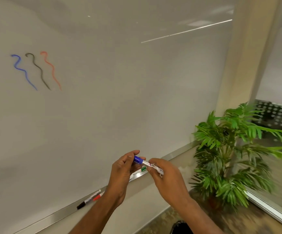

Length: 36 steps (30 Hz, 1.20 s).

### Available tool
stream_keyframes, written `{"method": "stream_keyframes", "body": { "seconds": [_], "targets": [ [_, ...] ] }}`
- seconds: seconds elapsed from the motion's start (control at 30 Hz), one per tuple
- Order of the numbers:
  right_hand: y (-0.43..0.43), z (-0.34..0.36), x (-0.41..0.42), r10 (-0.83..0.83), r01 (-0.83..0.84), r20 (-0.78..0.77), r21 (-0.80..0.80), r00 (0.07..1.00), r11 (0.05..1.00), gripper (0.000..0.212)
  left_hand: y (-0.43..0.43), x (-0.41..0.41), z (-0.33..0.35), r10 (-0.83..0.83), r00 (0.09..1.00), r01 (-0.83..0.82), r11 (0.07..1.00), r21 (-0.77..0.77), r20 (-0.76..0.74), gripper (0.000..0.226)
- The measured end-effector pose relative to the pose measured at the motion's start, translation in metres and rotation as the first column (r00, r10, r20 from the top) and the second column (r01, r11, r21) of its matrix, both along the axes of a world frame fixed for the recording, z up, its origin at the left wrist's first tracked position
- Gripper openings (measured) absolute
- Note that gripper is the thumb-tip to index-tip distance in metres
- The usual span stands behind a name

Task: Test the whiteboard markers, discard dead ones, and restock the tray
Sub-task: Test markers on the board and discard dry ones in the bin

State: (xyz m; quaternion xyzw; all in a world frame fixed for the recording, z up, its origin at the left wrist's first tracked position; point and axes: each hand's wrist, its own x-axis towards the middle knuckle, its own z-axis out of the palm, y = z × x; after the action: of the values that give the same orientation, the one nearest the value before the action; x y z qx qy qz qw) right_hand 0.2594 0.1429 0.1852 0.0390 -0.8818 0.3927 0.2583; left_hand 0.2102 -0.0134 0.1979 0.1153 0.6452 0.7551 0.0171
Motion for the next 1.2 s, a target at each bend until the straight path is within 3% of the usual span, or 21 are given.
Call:
{"method": "stream_keyframes", "body": {
  "seconds": [0.2,0.27,0.4,0.53,0.63,0.8,1.2],
  "targets": [
    [0.006,-0.028,-0.021,-0.161,0.153,0.100,0.087,0.982,0.984,0.012,0.003,-0.046,-0.046,-0.099,0.992,0.077,0.966,-0.247,-0.077,0.028],
    [0.014,-0.044,-0.025,-0.230,0.220,0.126,0.090,0.965,0.971,0.008,0.007,-0.057,-0.069,-0.122,0.985,0.068,0.925,-0.373,-0.124,0.036],
    [0.036,-0.087,-0.027,-0.332,0.316,0.207,0.110,0.920,0.942,0.007,0.018,-0.068,-0.115,-0.210,0.944,0.003,0.777,-0.630,-0.254,0.052],
    [0.067,-0.137,-0.034,-0.383,0.365,0.266,0.118,0.884,0.924,0.011,0.037,-0.077,-0.160,-0.299,0.879,-0.130,0.599,-0.790,-0.371,0.063],
    [0.096,-0.178,-0.035,-0.415,0.383,0.300,0.163,0.859,0.909,0.014,0.060,-0.078,-0.191,-0.329,0.861,-0.196,0.487,-0.851,-0.387,0.076],
    [0.147,-0.242,-0.033,-0.466,0.412,0.381,0.217,0.799,0.885,0.023,0.104,-0.082,-0.239,-0.354,0.877,-0.183,0.378,-0.907,-0.324,0.075],
    [0.225,-0.377,-0.039,-0.523,0.375,0.568,0.365,0.635,0.852,0.018,0.169,-0.093,-0.348,-0.361,0.916,-0.066,0.294,-0.954,-0.175,0.079]
  ]
}}
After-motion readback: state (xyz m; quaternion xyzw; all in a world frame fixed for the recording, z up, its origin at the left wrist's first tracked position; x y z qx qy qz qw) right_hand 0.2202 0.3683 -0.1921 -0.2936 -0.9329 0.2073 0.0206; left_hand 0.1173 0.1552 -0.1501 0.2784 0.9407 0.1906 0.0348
